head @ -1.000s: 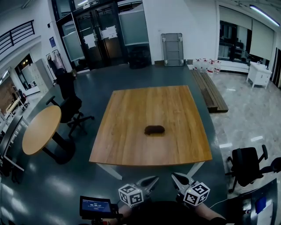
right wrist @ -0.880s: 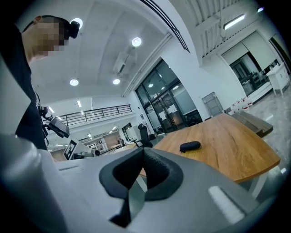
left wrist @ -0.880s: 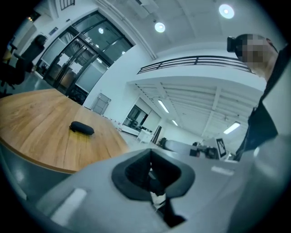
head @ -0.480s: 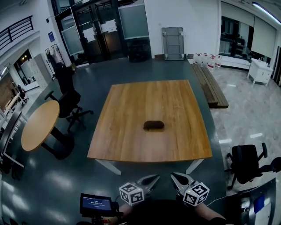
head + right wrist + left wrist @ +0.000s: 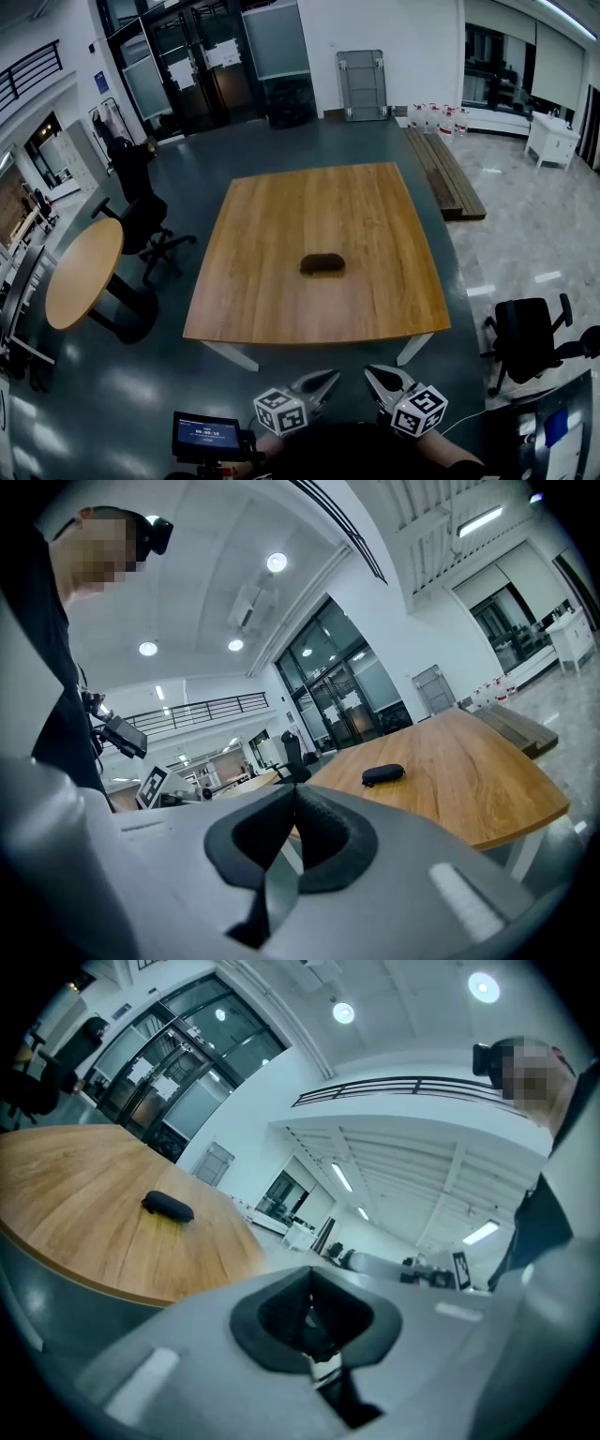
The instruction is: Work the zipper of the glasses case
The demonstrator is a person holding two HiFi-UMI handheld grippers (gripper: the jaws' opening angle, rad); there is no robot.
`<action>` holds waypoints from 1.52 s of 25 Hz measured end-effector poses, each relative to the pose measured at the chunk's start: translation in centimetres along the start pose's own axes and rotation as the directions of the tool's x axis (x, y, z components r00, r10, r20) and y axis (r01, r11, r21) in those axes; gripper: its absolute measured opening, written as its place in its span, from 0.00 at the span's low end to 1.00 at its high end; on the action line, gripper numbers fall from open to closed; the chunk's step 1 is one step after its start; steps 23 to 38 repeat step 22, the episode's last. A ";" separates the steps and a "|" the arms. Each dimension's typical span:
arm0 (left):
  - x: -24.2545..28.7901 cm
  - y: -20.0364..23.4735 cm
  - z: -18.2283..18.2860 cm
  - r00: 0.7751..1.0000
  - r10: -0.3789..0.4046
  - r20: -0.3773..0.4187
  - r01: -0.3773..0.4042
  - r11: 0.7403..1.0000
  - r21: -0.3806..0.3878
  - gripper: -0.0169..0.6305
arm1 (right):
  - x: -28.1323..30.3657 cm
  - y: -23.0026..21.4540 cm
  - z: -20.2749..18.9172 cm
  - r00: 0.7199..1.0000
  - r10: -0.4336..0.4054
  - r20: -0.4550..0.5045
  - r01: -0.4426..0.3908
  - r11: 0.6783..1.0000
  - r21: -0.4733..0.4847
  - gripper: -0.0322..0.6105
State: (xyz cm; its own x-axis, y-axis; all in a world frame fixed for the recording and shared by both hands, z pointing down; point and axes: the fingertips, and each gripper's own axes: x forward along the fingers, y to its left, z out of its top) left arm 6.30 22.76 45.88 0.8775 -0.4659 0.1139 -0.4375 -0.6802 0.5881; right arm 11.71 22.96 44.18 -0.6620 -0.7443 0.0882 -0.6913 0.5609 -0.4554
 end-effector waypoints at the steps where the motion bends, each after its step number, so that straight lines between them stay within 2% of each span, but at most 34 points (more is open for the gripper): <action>1: 0.2 0.0 0.0 1.000 -0.003 -0.002 0.003 1.000 -0.004 0.02 | -0.1 -0.1 0.0 1.000 -0.004 0.000 0.004 1.000 0.002 0.06; 16: -0.1 -0.4 -1.1 1.000 -0.003 -0.007 0.003 1.000 -0.010 0.02 | -0.7 0.2 -0.6 1.000 -0.001 0.008 0.001 1.000 -0.007 0.06; 38: -1.1 -0.2 -0.6 1.000 0.014 0.009 -0.014 1.000 -0.014 0.02 | -0.2 1.0 -0.6 1.000 0.016 -0.001 -0.016 1.000 -0.011 0.06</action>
